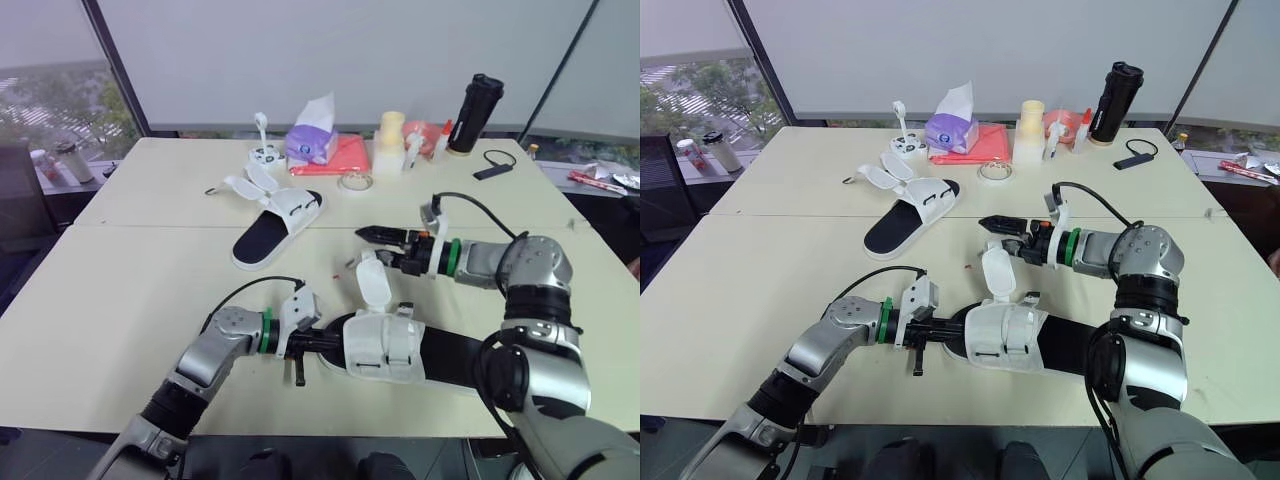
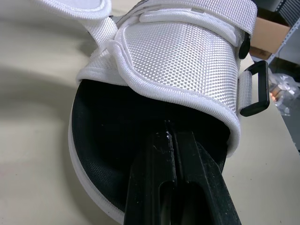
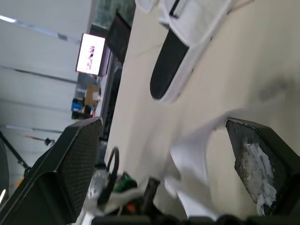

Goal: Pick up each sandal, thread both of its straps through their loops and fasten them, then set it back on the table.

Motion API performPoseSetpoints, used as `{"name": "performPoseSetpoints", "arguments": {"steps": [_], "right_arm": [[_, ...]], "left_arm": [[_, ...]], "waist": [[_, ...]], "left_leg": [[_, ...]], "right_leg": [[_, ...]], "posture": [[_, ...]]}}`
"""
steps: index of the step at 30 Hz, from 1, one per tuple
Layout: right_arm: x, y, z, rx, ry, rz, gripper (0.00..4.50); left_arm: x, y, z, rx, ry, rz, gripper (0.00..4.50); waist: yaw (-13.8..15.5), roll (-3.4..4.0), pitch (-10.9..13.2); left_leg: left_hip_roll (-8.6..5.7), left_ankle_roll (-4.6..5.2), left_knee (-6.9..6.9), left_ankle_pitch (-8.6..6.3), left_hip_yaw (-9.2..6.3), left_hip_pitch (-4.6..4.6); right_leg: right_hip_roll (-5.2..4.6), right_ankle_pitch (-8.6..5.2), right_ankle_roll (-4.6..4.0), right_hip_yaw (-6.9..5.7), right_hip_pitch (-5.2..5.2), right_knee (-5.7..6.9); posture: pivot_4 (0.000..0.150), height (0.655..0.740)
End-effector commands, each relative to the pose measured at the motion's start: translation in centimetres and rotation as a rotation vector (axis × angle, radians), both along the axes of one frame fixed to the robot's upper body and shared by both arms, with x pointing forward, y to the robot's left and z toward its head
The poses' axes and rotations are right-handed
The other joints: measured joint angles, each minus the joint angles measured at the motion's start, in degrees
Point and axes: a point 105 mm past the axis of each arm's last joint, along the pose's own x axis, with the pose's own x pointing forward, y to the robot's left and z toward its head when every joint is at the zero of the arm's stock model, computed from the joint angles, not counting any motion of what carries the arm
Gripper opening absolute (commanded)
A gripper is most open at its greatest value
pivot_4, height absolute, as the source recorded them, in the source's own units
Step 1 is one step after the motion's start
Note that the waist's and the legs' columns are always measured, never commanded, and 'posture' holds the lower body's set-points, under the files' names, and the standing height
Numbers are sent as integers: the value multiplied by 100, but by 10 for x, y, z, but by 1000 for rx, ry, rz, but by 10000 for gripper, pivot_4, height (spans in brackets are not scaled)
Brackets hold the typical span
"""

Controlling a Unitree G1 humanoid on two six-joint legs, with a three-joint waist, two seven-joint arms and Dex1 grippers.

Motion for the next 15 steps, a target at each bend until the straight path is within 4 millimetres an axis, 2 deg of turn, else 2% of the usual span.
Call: {"name": "performPoseSetpoints", "arguments": {"steps": [1,6,7,12,15], "right_arm": [[3,1,9,0,-38,-4,27051],[0,3,12,-5,-45,15,2211],[0,3,11,-10,-45,15,996],[0,0,11,-26,-54,6,996],[-2,-2,26,0,-179,-2,996]], "left_arm": [[-1,7,-22,77,48,39,0],[-2,6,-24,74,52,44,0],[-2,6,-24,73,52,43,0],[-1,4,-23,70,49,44,0],[0,4,-23,70,48,45,0]], "waist": [[-6,0,0],[-12,1,0],[-12,1,0],[-7,1,0],[1,1,0]], "left_leg": [[0,0,0,0,0,0],[0,0,0,0,1,0],[0,0,0,0,1,0],[0,0,1,0,1,0],[0,0,0,0,1,0]], "right_leg": [[0,0,0,0,0,0],[-1,0,0,1,-1,1],[-1,0,0,1,-1,1],[-4,0,0,1,0,0],[-6,0,0,1,0,0]], "posture": [[1500,7400],[1500,7400],[1500,7400],[1500,7400],[1500,7400]]}}
